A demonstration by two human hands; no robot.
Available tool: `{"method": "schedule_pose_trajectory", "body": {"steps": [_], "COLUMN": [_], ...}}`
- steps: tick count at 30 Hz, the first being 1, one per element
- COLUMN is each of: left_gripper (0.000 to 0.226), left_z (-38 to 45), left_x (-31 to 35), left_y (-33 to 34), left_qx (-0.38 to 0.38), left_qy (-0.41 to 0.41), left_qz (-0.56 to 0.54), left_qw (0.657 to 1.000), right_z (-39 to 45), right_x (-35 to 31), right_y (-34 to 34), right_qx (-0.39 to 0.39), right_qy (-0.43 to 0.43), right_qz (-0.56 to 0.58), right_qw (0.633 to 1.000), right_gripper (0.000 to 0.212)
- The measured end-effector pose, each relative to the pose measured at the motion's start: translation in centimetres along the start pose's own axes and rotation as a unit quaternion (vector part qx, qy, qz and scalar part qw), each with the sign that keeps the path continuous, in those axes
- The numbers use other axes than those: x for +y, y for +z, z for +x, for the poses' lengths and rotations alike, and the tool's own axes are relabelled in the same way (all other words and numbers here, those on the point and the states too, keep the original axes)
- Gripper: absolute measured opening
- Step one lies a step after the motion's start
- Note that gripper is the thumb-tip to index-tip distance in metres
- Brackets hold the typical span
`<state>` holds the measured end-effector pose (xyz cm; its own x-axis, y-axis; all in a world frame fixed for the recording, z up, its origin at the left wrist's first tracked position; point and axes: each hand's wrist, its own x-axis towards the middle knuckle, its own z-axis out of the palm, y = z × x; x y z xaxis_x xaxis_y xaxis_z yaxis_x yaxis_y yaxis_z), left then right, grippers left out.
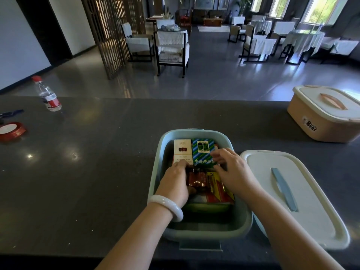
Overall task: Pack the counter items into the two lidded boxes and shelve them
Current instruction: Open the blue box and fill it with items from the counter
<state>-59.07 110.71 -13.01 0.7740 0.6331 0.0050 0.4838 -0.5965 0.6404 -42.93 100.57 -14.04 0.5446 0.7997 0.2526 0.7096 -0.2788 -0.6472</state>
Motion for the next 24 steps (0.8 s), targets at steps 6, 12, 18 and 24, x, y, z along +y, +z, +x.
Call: {"method": "schedule_pose_trajectory", "body": {"steps": [6, 12, 18, 24], "left_gripper": [0.055, 0.052, 0.054, 0.056], "left_z": [0.06, 0.24, 0.19, 0.08], "left_x": [-0.05, -0.15, -0.23, -0.25], "left_y": [0.13, 0.34, 0.47, 0.05], "left_qx": [0.008, 0.024, 0.026, 0.03], "left_qy": [0.003, 0.014, 0.023, 0.042], "left_qz": [-0.004, -0.003, 0.007, 0.066], "left_qw": [1.0, 1.0, 0.999, 0.996], "right_z": [0.04, -0.05, -0.02, 0.01], "right_x": [0.01, 0.0, 0.02, -0.01], "right_y": [0.07, 0.1, 0.08, 0.15], "right_qx": [-0.013, -0.015, -0.029, -0.032], "right_qy": [-0.007, -0.011, -0.017, -0.017], "right_qz": [-0.024, -0.024, -0.028, -0.031], "right_qw": [1.0, 1.0, 0.999, 0.999], "right_gripper": [0.035, 0.036, 0.036, 0.036]}}
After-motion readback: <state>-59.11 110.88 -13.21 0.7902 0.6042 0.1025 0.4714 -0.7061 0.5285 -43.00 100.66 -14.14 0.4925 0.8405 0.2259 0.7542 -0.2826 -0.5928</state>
